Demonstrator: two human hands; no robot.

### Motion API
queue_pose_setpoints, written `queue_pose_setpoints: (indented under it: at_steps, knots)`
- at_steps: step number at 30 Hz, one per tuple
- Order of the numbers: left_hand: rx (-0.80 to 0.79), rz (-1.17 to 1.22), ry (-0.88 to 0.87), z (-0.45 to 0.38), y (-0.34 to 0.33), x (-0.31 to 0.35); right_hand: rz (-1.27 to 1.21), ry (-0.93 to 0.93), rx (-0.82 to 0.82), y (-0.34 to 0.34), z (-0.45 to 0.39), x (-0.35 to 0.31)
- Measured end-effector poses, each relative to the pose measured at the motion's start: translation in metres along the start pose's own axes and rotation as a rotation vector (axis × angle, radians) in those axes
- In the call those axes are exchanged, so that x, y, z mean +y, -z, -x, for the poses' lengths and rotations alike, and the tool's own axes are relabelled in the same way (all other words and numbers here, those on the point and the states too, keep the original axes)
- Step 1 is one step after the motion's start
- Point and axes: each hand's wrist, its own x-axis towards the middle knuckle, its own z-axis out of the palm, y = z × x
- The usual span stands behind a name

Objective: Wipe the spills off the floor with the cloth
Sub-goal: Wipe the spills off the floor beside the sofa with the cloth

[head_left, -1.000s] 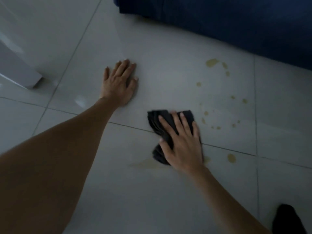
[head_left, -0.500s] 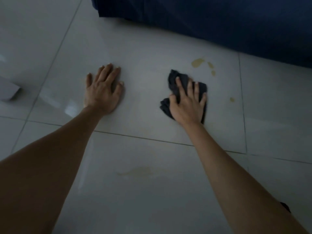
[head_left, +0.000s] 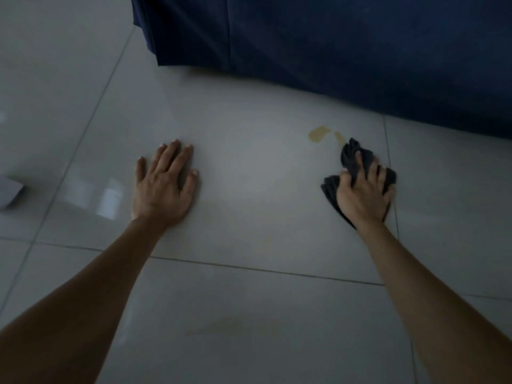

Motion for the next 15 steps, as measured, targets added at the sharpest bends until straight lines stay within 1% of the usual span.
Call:
queue_pose_setpoints:
  at_steps: [2, 3, 4, 6, 8, 9, 10, 12, 15]
  knots:
    - [-0.009, 0.004, 0.007, 0.0, 0.0, 0.001, -0.018, -0.004, 0.001, -0.005, -0.009, -0.033]
    - [-0.017, 0.006, 0.01, 0.001, 0.0, 0.001, -0.007, 0.04, 0.0, -0.007, -0.006, -0.046]
    - [-0.024, 0.017, 0.012, 0.001, -0.001, -0.001, 0.02, 0.118, 0.002, -0.01, 0.001, -0.056]
    - [-0.035, 0.066, 0.003, 0.0, 0.001, -0.004, 0.08, 0.357, -0.008, -0.011, 0.021, -0.052]
    - [-0.053, 0.112, -0.023, -0.004, 0.007, -0.014, 0.112, 0.574, -0.049, -0.009, 0.033, -0.021]
    - [-0.063, 0.099, -0.044, -0.004, 0.011, -0.021, 0.126, 0.614, -0.045, -0.007, 0.034, -0.001]
    - [-0.069, 0.059, -0.053, -0.004, 0.015, -0.029, 0.129, 0.587, -0.029, -0.004, 0.031, 0.018]
    - [-0.063, -0.024, -0.015, 0.0, 0.025, -0.049, 0.098, 0.41, -0.005, 0.003, 0.019, 0.042]
    - [-0.068, -0.072, 0.073, 0.011, 0.034, -0.08, 0.084, 0.153, -0.003, 0.005, 0.0, 0.04]
